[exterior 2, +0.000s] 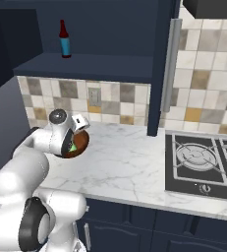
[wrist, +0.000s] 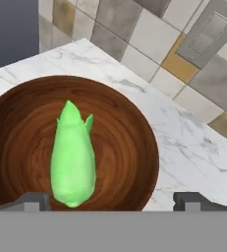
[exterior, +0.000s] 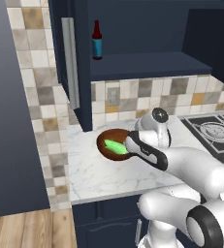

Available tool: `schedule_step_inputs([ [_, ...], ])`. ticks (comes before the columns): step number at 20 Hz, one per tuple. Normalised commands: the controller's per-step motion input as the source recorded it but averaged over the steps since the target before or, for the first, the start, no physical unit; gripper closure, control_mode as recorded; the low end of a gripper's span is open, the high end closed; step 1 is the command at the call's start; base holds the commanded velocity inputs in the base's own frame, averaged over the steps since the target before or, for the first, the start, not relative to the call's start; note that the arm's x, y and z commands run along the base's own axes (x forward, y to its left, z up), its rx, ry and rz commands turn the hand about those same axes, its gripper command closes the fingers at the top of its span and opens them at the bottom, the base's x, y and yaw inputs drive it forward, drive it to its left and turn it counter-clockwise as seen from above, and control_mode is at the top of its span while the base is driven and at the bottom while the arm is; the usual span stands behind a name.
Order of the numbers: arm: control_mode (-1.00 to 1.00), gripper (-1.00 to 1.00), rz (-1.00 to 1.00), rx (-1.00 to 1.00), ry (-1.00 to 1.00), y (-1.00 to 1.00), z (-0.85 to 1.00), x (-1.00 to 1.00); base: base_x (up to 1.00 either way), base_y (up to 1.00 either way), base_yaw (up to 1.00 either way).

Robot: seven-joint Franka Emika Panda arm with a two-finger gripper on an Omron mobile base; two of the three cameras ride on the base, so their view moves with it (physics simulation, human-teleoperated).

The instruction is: Pick the corn from the cabinet and place it in the bowl. Then pick the bowl and place it in the sink. Then turn on the sink facuet.

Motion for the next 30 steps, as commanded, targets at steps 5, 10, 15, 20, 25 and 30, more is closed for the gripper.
schedule_step_inputs([
  [5,-1.00,-1.00,-0.19,0.09,0.01,-0.32,0.10,-0.11,0.00,0.00,0.00],
  [10,-1.00,-1.00,-0.17,0.13,0.00,-0.24,-0.06,-0.11,0.00,0.00,0.00],
  [15,-1.00,-1.00,-0.19,0.15,0.01,-0.06,0.00,-0.20,0.00,0.00,0.00],
  [20,-1.00,-1.00,-0.20,0.16,0.01,0.00,0.00,-0.07,0.00,0.00,0.00],
  [25,-1.00,-1.00,-0.16,0.19,0.00,0.00,0.00,-0.06,0.00,0.00,0.00],
  [30,-1.00,-1.00,-0.09,0.24,0.00,-0.14,0.02,-0.33,0.00,0.00,0.00],
])
